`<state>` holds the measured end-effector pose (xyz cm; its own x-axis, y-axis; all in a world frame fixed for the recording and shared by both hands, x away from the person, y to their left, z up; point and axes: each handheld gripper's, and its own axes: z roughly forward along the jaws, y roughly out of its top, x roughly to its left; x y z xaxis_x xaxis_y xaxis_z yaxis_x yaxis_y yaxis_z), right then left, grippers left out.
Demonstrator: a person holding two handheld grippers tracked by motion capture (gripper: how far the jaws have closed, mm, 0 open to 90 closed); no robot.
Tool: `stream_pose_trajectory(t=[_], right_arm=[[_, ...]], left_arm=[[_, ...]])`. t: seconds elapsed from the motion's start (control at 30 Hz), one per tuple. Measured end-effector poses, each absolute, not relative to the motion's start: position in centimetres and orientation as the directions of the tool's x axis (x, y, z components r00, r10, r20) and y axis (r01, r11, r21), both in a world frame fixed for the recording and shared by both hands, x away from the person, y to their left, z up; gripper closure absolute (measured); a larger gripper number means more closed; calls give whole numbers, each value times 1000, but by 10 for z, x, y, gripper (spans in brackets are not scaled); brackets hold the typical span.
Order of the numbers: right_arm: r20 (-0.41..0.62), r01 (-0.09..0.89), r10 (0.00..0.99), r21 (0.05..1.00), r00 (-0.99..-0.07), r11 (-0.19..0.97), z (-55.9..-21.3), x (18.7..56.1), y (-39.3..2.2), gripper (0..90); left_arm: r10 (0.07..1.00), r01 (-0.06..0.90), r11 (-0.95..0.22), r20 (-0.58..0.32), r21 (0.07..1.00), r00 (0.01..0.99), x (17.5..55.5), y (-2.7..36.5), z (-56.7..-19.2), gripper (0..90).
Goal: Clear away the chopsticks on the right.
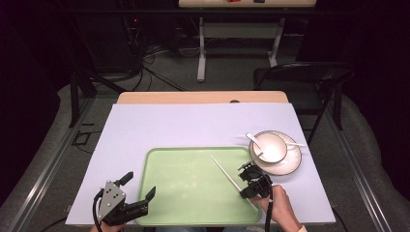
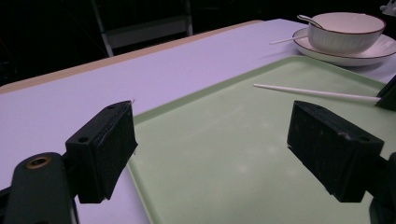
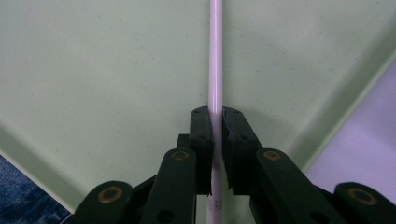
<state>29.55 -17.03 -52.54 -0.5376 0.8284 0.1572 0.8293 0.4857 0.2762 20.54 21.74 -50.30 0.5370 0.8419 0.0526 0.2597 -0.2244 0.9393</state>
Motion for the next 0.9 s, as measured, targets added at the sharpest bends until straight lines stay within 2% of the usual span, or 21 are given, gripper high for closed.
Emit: stream_pose_trajectory(t=[0.03,0.1,0.33,0.57,0.7,0.9], right_arm=[[156,827,827,278,-540,488,-525,295,-170,768],[149,822,823,277,-547,497,-525,295,-169,752],[125,800,809,295,-574,523,-521,294,-171,598],[92,743,773,370,-627,558,-497,290,-180,325],[48,681,737,429,-674,594,-477,287,-193,215],[-20,612,709,489,-704,622,-451,288,-217,128]], left_arm=[[842,260,-225,53,939,537,205,217,-503,154],[843,260,-223,52,940,536,205,218,-503,154],[841,257,-224,53,940,538,205,218,-503,154],[842,256,-224,54,941,537,205,218,-503,154],[841,259,-225,53,939,538,205,217,-503,154],[839,260,-227,53,938,541,206,217,-503,154]])
